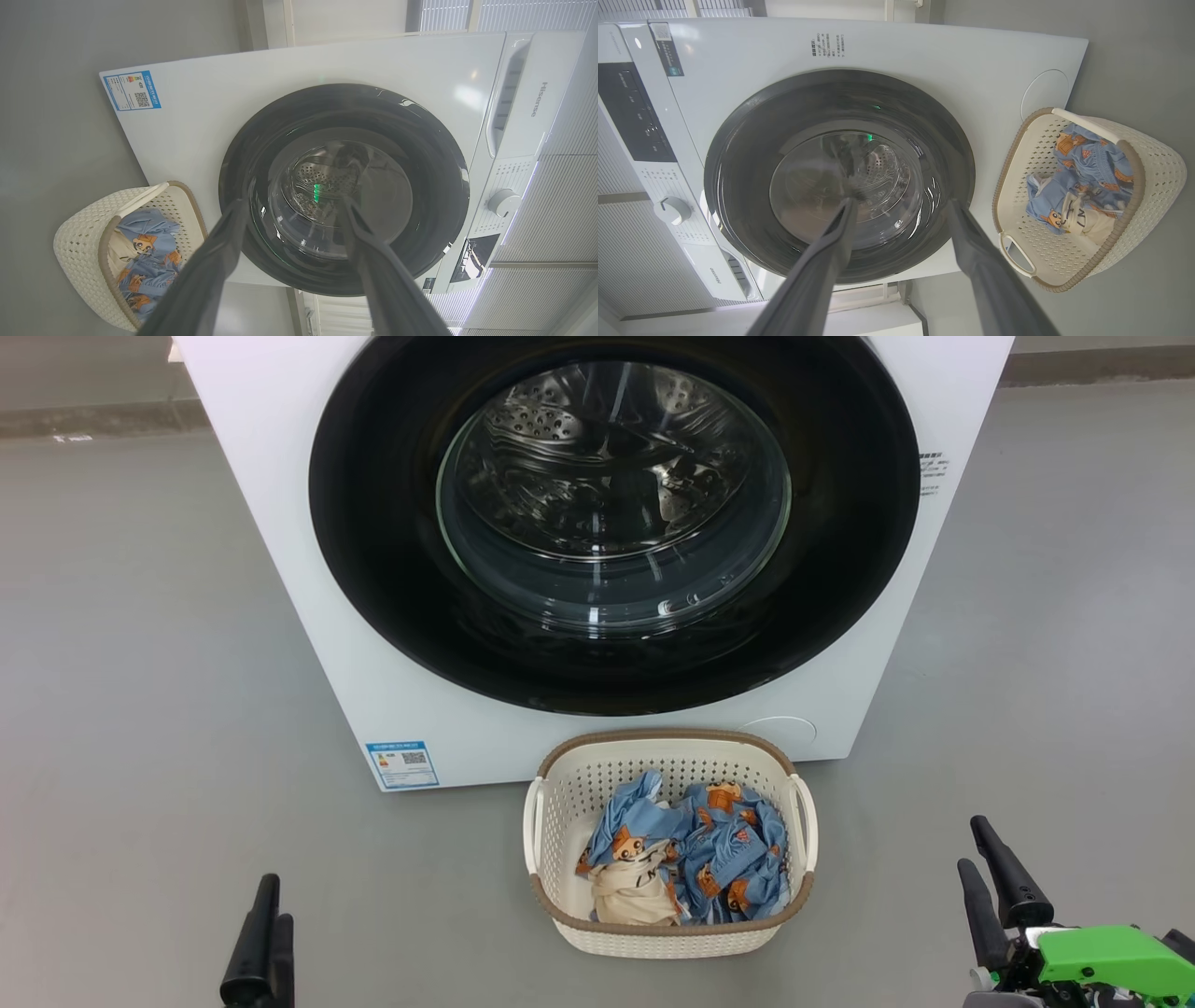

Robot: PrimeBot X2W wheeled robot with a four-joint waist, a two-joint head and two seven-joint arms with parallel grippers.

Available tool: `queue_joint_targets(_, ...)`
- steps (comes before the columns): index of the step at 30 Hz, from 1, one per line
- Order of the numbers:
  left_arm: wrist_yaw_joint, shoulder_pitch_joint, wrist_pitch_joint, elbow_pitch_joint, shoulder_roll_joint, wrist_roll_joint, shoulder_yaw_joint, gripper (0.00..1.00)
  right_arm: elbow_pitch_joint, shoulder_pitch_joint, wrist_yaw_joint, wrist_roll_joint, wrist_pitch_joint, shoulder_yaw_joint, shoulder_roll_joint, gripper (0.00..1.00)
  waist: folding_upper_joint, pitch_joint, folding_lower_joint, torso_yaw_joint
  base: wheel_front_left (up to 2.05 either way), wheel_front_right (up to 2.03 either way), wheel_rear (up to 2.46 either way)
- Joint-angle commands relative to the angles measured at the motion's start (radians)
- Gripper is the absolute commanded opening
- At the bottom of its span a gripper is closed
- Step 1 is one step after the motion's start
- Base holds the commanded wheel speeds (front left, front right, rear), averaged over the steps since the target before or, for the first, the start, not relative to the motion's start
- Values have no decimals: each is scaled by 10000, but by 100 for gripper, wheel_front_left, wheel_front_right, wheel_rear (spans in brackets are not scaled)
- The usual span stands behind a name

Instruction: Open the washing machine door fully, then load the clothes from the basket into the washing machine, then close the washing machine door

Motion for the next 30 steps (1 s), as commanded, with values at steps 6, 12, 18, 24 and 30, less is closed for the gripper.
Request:
queue_joint_targets(6,-40,-280,-211,-418,178,863,55,100,-291,-364,17,-789,-174,118,-181,100,0,27,0,20,0,0,0)
queue_joint_targets(12,-52,-301,-353,-512,150,1537,66,100,-323,-420,19,-1531,-274,93,-182,100,0,39,0,55,0,0,0)
queue_joint_targets(18,-65,-318,-496,-616,109,2187,71,100,-401,-465,22,-2338,-374,75,-149,100,0,36,-1,95,0,0,0)
queue_joint_targets(24,-77,-331,-638,-687,117,2918,-11,100,-407,-497,24,-3280,-473,257,-177,100,0,36,-1,126,0,0,0)
queue_joint_targets(30,-90,-339,-781,-798,136,3661,-88,100,-331,-534,26,-4249,-573,233,-79,100,0,52,-1,156,0,0,0)
